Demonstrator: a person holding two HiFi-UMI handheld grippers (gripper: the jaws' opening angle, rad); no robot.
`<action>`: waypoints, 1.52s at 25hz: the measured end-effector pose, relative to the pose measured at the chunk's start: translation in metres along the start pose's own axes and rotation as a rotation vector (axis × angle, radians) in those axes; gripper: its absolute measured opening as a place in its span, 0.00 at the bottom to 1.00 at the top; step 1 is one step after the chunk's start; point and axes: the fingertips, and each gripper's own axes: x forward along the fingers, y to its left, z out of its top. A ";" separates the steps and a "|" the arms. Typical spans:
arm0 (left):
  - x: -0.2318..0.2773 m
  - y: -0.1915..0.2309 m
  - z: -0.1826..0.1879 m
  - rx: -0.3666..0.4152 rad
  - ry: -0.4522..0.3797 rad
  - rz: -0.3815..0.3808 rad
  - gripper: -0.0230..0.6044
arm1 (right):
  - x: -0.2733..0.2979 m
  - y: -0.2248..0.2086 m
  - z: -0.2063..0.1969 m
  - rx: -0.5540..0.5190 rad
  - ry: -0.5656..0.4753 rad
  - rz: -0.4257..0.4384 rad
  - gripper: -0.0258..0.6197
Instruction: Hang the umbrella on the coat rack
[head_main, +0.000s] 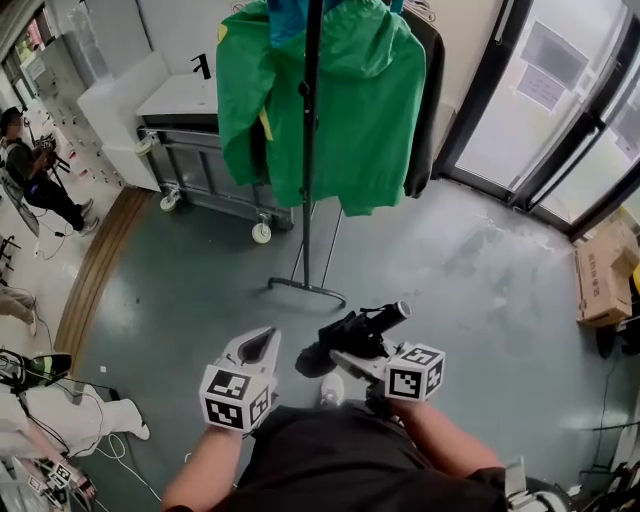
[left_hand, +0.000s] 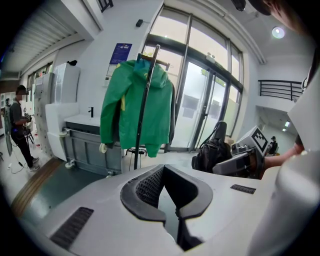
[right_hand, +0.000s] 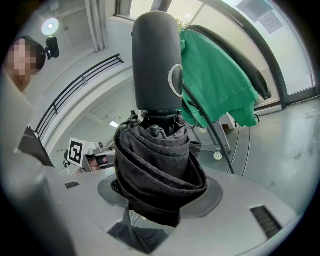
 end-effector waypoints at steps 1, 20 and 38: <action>0.005 0.001 0.004 0.004 0.000 0.005 0.06 | 0.001 -0.004 0.006 -0.004 -0.001 0.004 0.39; 0.044 0.028 0.018 -0.054 0.007 0.068 0.06 | 0.037 -0.045 0.033 -0.094 0.125 0.044 0.39; 0.071 0.128 0.069 -0.019 -0.022 -0.001 0.06 | 0.133 -0.048 0.088 -0.150 0.151 -0.007 0.39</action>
